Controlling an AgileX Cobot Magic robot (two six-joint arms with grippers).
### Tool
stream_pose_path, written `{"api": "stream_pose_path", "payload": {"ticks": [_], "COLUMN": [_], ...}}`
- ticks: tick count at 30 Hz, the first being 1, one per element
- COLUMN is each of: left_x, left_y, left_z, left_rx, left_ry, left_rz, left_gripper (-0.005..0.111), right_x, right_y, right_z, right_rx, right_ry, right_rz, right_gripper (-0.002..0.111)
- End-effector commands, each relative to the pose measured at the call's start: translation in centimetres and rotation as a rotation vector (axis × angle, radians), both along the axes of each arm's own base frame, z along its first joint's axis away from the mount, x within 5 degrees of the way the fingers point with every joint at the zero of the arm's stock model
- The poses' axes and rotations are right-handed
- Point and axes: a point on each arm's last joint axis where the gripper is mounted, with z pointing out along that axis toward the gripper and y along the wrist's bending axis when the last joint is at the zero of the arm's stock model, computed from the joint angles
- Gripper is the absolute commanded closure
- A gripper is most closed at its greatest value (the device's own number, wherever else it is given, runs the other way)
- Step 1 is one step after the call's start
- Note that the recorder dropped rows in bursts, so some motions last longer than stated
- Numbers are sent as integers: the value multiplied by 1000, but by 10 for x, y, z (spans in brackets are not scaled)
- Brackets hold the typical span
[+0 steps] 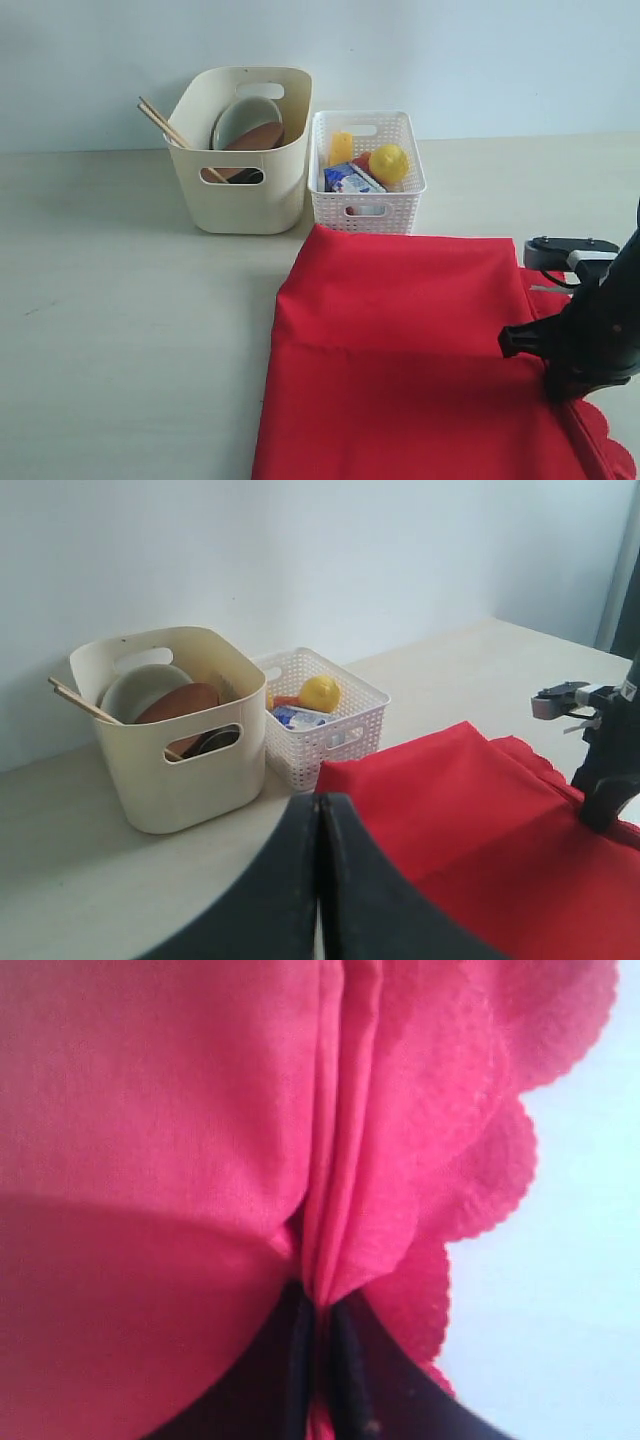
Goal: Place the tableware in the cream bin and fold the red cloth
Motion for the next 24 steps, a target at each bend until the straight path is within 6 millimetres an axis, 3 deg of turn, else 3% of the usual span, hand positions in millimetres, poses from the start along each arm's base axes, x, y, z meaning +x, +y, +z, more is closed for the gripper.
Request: {"api": "stream_pose_path", "payload": {"ticks": [1, 5, 9, 18, 24], "left_x": [0, -5, -16, -35, -32], "left_y": [1, 3, 10, 22, 22], "left_z": [1, 2, 6, 12, -11], "left_rx": [-13, -23, -58, -118, -45], "left_ry": [-10, -26, -84, -188, -189], "left_rz": [7, 3, 0, -2, 10], "left_gripper": [107, 107, 107, 107, 107], "right_x": [2, 10, 15, 20, 30], "right_y": [-10, -29, -44, -99, -121], "right_z": [-15, -9, -3, 1, -8], "right_rx": [-103, -243, -268, -330, -369], "right_ry": [-21, -11, 17, 90, 164], "right_rz": [35, -33, -89, -220, -247], "right_gripper": [108, 108, 108, 108, 108]}}
